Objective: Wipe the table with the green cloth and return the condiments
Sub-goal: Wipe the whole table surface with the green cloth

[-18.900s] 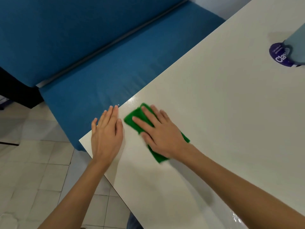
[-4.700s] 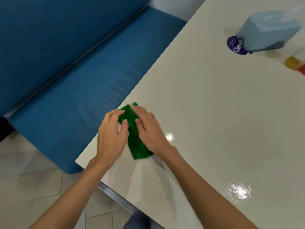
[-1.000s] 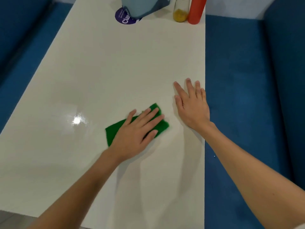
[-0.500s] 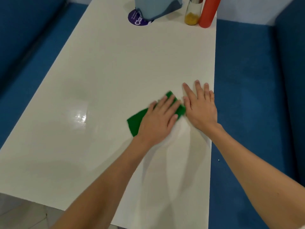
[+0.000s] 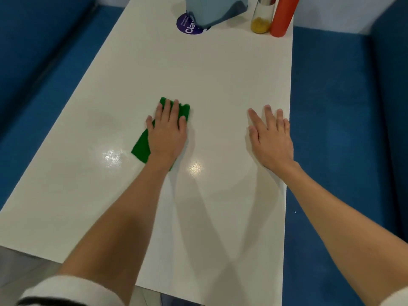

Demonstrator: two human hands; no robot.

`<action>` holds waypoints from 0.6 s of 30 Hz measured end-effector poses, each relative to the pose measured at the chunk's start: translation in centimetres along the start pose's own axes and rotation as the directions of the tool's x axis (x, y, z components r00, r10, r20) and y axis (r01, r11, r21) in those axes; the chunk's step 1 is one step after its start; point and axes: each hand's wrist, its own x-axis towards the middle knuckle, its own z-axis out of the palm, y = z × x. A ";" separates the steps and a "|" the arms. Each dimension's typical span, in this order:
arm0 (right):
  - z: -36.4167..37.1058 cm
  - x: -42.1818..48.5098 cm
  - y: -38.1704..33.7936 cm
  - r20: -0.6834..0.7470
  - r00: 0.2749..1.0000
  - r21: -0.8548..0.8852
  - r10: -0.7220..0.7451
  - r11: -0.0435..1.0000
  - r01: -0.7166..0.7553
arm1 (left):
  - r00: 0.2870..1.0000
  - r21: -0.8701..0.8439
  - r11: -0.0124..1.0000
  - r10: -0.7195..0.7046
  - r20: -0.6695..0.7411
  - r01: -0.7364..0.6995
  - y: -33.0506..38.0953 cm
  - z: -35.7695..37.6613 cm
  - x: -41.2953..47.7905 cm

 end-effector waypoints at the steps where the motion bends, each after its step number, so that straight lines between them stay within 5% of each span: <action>1: 0.0 -0.2 0.1 0.004 1.000 0.003 -0.001 1.000 0.001 | 0.998 -0.022 0.998 0.064 0.019 -0.064 0.8 0.1 -1.0; 4: 0.1 -0.3 0.3 0.014 1.000 0.018 -0.008 1.000 0.008 | 0.889 -0.086 0.900 0.435 0.142 -0.426 -0.6 -0.8 -5.9; 6: 0.0 -0.3 0.3 0.017 1.000 0.020 -0.010 1.000 0.010 | 0.850 -0.077 0.867 0.498 0.172 -0.493 -4.2 -1.9 -7.9; 10: 0.1 -0.2 0.2 0.025 1.000 0.019 -0.008 1.000 0.007 | 0.985 0.039 0.986 0.159 0.073 -0.162 -10.1 -3.3 -4.9; 13: 0.0 -0.2 -0.1 0.020 1.000 0.015 -0.002 1.000 0.002 | 0.994 0.060 0.992 -0.108 0.000 0.108 -9.4 -3.0 -1.4; 15: -0.1 -0.1 -0.2 0.016 1.000 0.015 0.005 1.000 -0.005 | 0.987 0.052 0.986 -0.160 -0.016 0.160 -6.5 -2.1 0.1; 18: 0.0 -0.2 -0.1 0.015 1.000 0.018 0.004 1.000 -0.004 | 0.999 0.066 0.997 -0.040 -0.008 0.041 -0.3 -0.3 -0.4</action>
